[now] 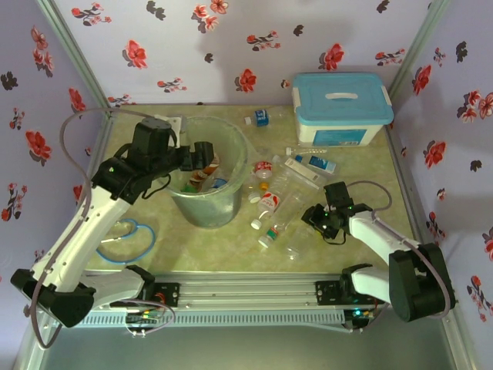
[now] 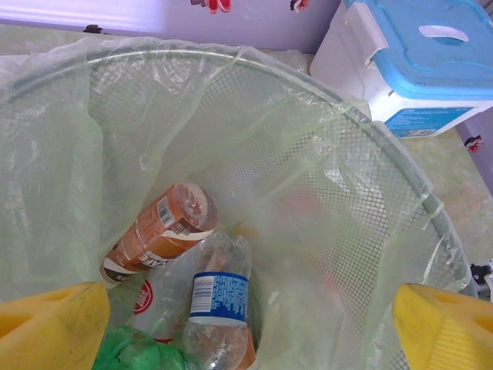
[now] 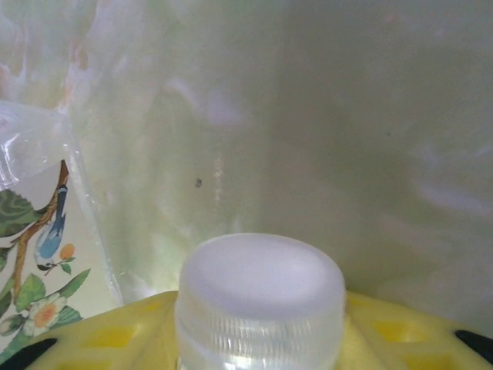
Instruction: Put the plastic bottles in the bin
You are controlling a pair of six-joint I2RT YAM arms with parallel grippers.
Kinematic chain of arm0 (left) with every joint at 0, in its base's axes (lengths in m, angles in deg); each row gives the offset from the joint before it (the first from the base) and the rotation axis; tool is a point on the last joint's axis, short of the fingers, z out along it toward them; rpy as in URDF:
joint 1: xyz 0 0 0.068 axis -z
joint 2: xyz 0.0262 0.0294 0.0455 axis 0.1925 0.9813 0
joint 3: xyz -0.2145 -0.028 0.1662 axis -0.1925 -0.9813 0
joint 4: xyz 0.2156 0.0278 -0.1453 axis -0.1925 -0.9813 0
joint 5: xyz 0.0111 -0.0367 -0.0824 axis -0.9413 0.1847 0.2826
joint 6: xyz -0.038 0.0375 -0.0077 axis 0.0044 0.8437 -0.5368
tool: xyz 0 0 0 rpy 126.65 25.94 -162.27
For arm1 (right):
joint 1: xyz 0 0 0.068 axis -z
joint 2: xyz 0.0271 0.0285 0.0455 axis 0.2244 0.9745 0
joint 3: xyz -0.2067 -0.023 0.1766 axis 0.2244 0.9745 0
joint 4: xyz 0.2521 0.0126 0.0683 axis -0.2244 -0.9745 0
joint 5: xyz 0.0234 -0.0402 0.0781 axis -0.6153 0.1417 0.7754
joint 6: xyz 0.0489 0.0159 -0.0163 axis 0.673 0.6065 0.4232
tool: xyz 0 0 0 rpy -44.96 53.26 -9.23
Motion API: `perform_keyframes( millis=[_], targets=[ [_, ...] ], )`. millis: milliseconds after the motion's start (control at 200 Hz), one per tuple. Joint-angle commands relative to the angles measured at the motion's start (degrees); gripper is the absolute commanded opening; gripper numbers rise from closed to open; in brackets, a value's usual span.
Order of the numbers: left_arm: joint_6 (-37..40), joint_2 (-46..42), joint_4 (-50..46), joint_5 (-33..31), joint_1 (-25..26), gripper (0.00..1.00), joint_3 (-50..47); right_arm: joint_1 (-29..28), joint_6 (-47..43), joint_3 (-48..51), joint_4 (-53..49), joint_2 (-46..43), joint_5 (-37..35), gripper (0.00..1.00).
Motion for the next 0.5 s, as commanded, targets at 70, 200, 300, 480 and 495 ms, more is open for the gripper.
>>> perform_keyframes(
  millis=[70, 200, 300, 480, 495],
  targets=[
    [0.67, 0.49, -0.17, -1.08, 0.62, 0.95, 2.47, -0.25, -1.80, -1.26, -1.48, -2.32, -2.95, 0.42],
    [0.74, 0.53, -0.82, -0.97, 1.12, 0.95, 3.76, 0.13, -3.82, -3.71, -6.12, -5.17, -2.94, 0.37],
    [0.95, 0.67, -1.29, -0.18, 1.72, 0.95, 5.33, 1.17, -5.19, -6.67, -10.40, -8.78, -2.94, 0.36],
    [1.01, 3.54, -2.39, 2.92, 3.26, 0.96, 9.08, 2.22, -7.40, -14.26, -13.57, -13.29, -2.73, 0.33],
    [1.09, 3.83, -2.32, 3.27, 3.59, 0.97, 9.47, 2.25, -7.85, -15.05, -13.57, -13.35, -2.62, 0.33]
  ],
)
